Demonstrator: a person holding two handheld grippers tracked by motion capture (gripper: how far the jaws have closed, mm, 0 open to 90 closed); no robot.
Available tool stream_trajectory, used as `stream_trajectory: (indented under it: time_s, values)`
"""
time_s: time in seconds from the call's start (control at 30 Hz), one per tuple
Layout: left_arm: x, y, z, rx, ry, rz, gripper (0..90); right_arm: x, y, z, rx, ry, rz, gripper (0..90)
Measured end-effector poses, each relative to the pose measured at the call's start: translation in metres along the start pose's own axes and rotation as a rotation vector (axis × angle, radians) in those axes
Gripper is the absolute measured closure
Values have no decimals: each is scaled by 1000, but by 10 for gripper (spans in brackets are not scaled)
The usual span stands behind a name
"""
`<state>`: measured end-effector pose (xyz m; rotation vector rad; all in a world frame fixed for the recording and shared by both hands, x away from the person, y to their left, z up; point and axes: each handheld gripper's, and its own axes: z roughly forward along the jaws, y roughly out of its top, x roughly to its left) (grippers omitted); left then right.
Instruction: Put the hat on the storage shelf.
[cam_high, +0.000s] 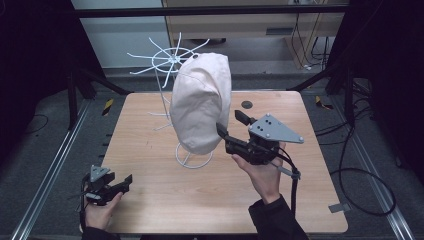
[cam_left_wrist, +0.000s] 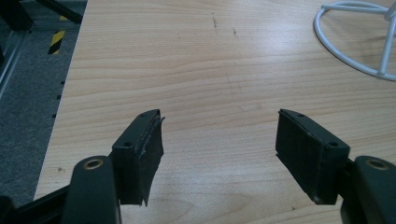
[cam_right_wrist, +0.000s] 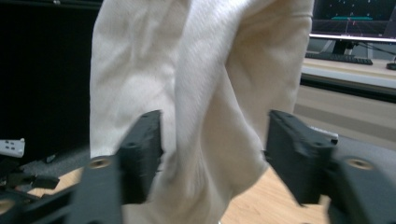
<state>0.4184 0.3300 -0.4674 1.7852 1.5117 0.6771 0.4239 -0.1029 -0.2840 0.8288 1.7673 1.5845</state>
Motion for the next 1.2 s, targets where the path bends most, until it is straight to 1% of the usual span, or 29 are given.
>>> stream_trajectory:
  time_s: [0.07,0.13,0.2,0.27,0.47,0.5,0.63,0.73,0.77,0.8,0.9,0.93,1.0,1.1,1.17,1.2]
  values:
    - [0,0,0,0,0,1,317,-1,-3,-4,9,-7,-2,289]
    - [0,0,0,0,0,0,317,-4,-7,-9,9,-8,0,261]
    - [0,0,0,-1,-1,-2,317,-7,-12,-14,9,3,22,227]
    - [-1,0,0,-2,-2,0,317,-11,-19,-19,22,13,41,197]
    - [-2,0,-1,-9,-3,1,323,-25,-46,-33,70,3,76,154]
    - [-2,0,-1,-10,-5,0,329,-31,-54,-36,84,-2,94,149]
    - [-3,1,-2,-10,-13,4,359,-45,-75,-42,121,-20,138,142]
    - [-3,1,-3,-11,-15,11,389,-58,-96,-46,164,-44,173,142]
    - [-3,2,-3,-10,-17,11,398,-62,-103,-46,184,-55,177,142]
    - [-3,2,-3,-9,-20,10,410,-68,-111,-47,217,-71,180,142]
    - [-3,1,-3,-5,-28,9,443,-78,-130,-49,257,-98,205,150]
    - [-3,2,-3,-3,-31,9,451,-83,-139,-51,284,-113,207,153]
    - [-3,1,-2,-1,-34,11,461,-90,-151,-54,324,-137,211,158]
    - [-2,1,-3,-2,-34,10,461,-101,-166,-56,361,-176,224,167]
    - [-2,1,-3,-4,-28,10,452,-107,-174,-57,394,-202,226,174]
    - [-2,1,-2,-5,-27,7,443,-110,-178,-58,404,-214,216,174]
